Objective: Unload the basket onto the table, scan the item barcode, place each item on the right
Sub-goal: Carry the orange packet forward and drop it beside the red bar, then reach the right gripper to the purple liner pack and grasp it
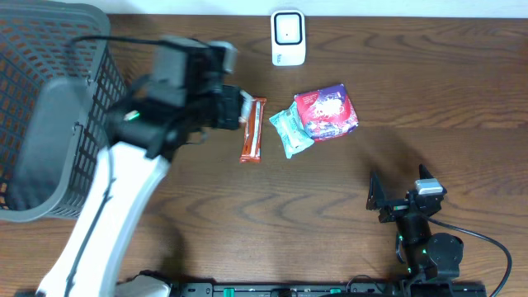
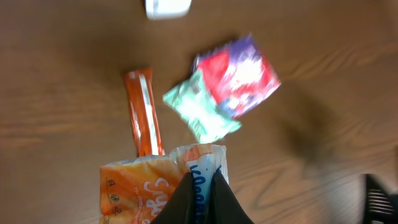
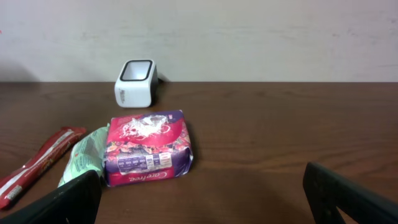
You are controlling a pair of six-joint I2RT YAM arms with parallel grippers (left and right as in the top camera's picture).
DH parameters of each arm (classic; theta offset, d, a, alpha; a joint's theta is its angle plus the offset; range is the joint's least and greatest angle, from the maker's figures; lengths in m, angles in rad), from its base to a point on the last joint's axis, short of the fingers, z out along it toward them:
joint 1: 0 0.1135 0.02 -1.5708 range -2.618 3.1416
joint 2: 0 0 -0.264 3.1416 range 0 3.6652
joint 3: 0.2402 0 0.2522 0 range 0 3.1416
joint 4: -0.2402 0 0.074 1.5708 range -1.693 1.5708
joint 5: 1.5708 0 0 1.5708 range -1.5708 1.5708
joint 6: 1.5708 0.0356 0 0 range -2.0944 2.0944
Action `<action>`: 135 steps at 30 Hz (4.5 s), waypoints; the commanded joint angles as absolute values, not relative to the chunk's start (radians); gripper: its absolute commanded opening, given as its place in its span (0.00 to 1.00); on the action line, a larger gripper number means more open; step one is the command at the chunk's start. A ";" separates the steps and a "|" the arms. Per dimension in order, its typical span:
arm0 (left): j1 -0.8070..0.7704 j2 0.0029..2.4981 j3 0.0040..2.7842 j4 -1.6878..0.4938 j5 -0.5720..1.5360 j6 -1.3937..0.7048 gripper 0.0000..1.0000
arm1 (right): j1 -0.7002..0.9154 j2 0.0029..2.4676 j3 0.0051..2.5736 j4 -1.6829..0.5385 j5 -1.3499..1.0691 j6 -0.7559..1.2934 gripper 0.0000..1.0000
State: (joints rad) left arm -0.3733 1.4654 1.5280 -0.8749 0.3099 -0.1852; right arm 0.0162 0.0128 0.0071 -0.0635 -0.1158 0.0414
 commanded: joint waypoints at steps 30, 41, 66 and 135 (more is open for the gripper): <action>-0.162 1.497 1.556 -0.889 0.182 -0.203 0.98 | 0.020 0.009 0.006 -0.067 -0.122 0.051 0.99; -0.051 1.438 1.554 -1.148 0.171 -0.203 0.98 | 0.020 0.009 0.006 -0.067 -0.122 0.051 0.99; -0.051 1.438 1.554 -1.148 0.171 -0.203 0.98 | 0.020 0.009 0.006 0.150 -0.796 0.902 0.99; -0.051 1.438 1.554 -1.148 0.171 -0.203 0.98 | 0.086 1.912 1.021 -0.191 -0.496 0.850 0.39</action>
